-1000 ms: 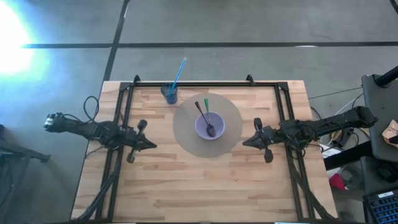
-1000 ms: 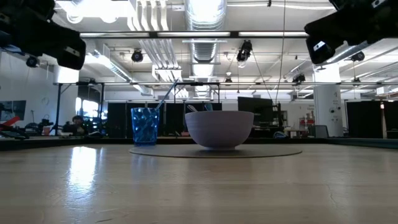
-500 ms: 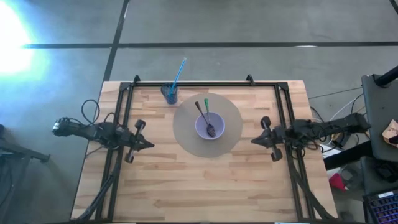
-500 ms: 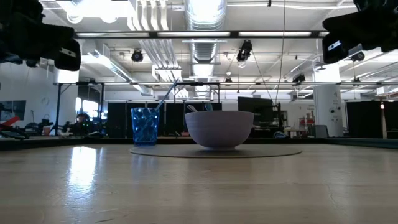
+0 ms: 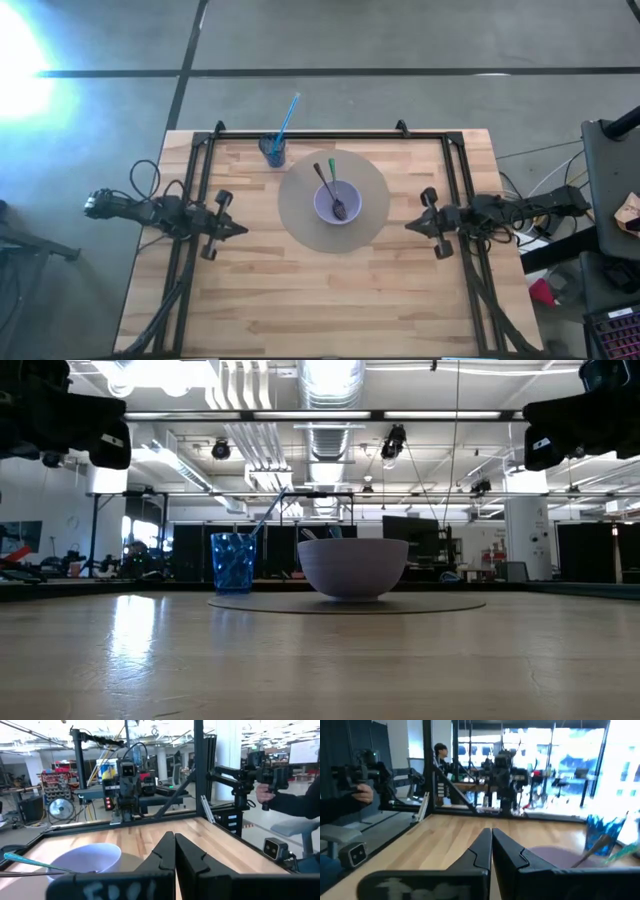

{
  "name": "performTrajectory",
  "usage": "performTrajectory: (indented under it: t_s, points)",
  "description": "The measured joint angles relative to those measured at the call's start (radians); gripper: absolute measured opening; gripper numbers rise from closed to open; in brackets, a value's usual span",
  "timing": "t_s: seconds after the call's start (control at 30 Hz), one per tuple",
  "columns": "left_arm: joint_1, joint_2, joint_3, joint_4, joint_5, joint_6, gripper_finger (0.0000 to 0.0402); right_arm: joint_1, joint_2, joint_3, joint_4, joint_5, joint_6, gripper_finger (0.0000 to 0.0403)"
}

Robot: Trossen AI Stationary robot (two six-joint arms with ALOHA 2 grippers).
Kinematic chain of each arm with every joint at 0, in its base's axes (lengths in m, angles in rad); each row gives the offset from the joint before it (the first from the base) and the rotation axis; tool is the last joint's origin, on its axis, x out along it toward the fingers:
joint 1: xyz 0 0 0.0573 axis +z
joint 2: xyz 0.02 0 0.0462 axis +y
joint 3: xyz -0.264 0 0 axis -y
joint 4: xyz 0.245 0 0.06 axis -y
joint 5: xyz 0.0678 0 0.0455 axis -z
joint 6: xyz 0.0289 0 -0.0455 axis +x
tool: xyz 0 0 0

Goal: Pick & Place Utensil
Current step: Put the purple bowl with the utensils on the brown mat

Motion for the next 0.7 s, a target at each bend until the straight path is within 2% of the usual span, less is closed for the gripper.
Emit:
performTrajectory:
  t_s: [0.1, 0.27, 0.4, 0.57, 0.7]
  points:
    - [0.0, 0.001, 0.0, -0.007, -0.006, 0.005, 0.0, 0.0, -0.003, 0.0, 0.034, 0.009, -0.07, 0.0008]
    - [0.0, 0.002, 0.0, -0.029, -0.028, -0.022, 0.0, 0.0, -0.06, 0.0, 0.043, 0.126, -0.168, 0.0008]
    - [0.0, 0.002, -0.001, -0.031, -0.071, -0.05, 0.0, 0.0, -0.138, 0.0, -0.028, 0.127, -0.207, 0.0008]
    - [0.0, 0.002, -0.001, -0.034, -0.103, -0.048, 0.0, 0.0, -0.178, 0.0, -0.116, 0.13, -0.125, 0.0008]
    - [0.0, 0.002, -0.002, -0.045, -0.185, -0.057, 0.0, -0.001, -0.179, 0.0, -0.127, 0.168, -0.048, 0.0008]
